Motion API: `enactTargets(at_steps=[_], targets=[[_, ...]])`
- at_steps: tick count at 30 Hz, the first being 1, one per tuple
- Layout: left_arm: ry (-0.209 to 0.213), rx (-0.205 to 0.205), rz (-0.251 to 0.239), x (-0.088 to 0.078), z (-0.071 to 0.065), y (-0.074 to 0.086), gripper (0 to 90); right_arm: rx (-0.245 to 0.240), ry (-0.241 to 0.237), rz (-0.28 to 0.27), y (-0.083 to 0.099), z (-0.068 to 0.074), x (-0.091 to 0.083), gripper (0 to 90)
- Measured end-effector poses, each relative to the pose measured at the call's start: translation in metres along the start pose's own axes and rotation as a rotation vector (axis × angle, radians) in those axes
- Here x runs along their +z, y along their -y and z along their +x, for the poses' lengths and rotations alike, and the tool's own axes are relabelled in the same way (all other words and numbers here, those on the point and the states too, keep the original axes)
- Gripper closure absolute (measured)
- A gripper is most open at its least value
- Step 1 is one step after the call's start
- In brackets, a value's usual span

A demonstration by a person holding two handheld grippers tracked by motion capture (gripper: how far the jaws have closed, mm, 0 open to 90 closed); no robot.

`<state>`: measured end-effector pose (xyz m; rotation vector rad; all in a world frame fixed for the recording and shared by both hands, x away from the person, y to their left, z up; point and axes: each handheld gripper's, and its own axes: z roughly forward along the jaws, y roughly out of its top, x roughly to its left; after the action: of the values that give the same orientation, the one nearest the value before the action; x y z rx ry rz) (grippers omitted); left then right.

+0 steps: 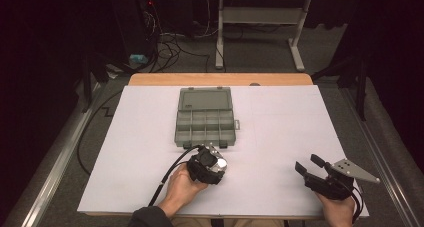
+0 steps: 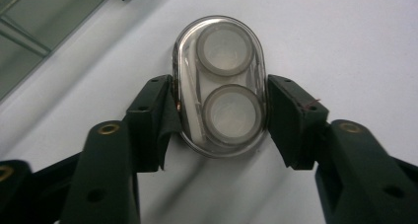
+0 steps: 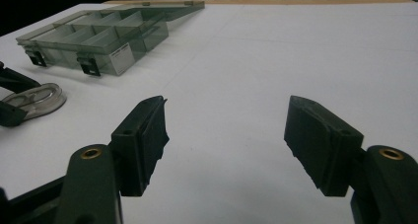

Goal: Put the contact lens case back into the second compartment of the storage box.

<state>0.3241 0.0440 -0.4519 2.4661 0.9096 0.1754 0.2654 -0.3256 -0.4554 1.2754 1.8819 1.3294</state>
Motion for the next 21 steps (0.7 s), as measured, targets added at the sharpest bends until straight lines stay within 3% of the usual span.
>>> enactTargets(at_steps=[10,21], targets=[[0.002,0.009,-0.005,-0.002,0.001,0.001,48.9,-0.003,-0.002,-0.003,0.000,0.000,0.000,32.6],[-0.001,-0.009,-0.054,-0.025,0.013,-0.001,48.9,-0.003,-0.003,0.001,0.000,0.000,0.000,32.5]])
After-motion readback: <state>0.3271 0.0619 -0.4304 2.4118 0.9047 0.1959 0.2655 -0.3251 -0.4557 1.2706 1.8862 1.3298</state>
